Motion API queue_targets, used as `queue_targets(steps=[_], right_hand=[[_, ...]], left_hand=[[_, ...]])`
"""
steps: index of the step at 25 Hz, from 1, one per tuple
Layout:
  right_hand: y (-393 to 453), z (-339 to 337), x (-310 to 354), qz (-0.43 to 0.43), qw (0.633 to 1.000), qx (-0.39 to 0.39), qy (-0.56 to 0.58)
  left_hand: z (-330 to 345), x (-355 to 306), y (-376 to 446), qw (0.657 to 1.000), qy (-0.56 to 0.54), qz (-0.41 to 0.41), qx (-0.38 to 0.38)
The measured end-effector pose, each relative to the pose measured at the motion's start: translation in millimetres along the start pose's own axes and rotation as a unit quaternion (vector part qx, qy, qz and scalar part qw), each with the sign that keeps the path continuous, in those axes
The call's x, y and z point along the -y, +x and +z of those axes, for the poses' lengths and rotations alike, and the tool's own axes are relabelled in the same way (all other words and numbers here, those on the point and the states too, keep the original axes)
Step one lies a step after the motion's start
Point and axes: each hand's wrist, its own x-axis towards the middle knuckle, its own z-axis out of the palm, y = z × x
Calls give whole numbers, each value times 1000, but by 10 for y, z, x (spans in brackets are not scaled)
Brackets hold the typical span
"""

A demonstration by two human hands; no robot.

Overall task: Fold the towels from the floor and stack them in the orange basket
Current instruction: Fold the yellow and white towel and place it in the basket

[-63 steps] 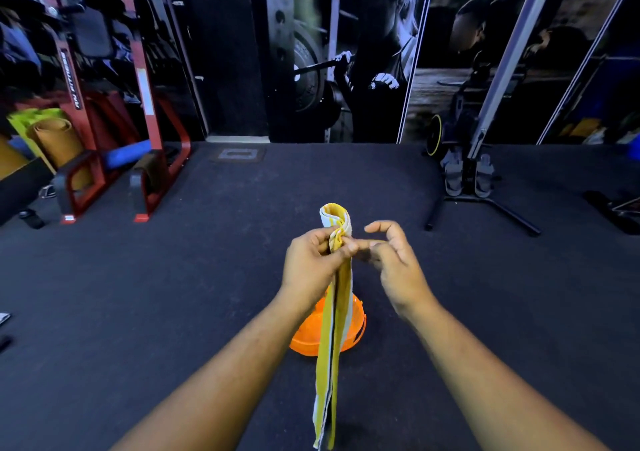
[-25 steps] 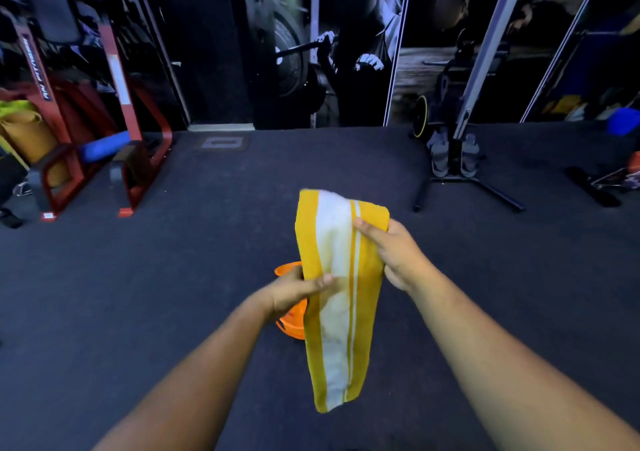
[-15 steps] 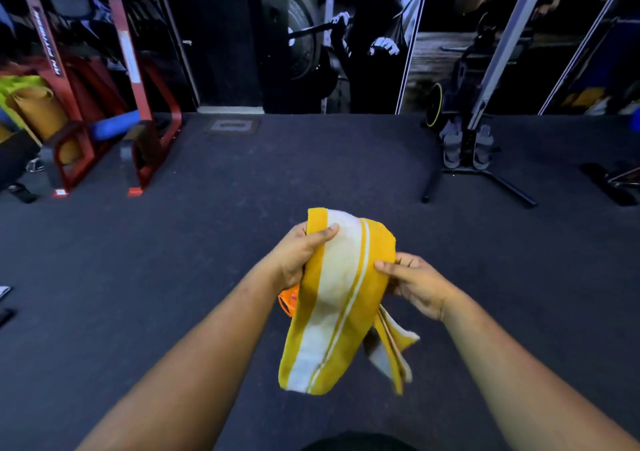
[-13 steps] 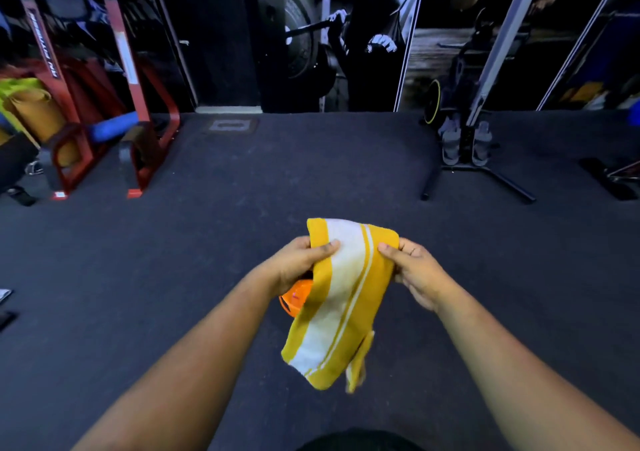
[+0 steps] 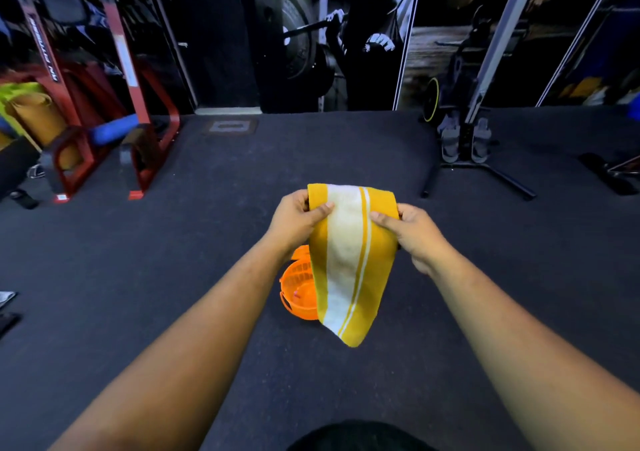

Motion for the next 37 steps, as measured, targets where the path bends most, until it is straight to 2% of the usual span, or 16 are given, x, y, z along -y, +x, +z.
queue_targets(steps=[2, 4, 6, 8, 10, 12, 14, 16, 20, 23, 26, 29, 35, 37], right_hand=[[47, 20, 48, -5, 1000, -11, 4], [90, 14, 135, -11, 999, -32, 26], [156, -22, 185, -1, 999, -35, -20], [180, -2, 222, -8, 997, -46, -61], [193, 43, 235, -30, 995, -71, -66], [211, 77, 264, -21, 995, -83, -47], [224, 69, 286, 18, 998, -63, -20], [230, 24, 312, 42, 998, -40, -10], [236, -51, 315, -11, 993, -53, -104], [246, -90, 309, -49, 977, -90, -185], [221, -67, 319, -76, 967, -104, -218], [231, -69, 334, -54, 981, -50, -180], [267, -96, 380, -57, 957, 6, -283], [274, -85, 383, -50, 960, 18, -274]], left_hand=[[-15, -98, 45, 1000, 6, -29, -2], [-35, -195, 77, 999, -11, -23, 24], [-96, -208, 155, 998, 45, -26, 23], [-143, -174, 246, 990, 138, -26, -20], [-143, -183, 281, 979, 183, -25, -86], [-133, -230, 294, 977, 157, -27, -140], [-128, -271, 253, 977, 143, -28, -158], [-152, -279, 236, 981, 145, -13, -132], [-212, -261, 183, 987, 155, 3, -38], [-217, -276, 169, 966, 250, 40, -46], [-191, -296, 119, 953, 285, 61, -76], [-180, -300, 92, 950, 292, 59, -96], [-180, -369, 12, 919, 369, 78, -114], [-195, -362, 11, 925, 354, 71, -120]])
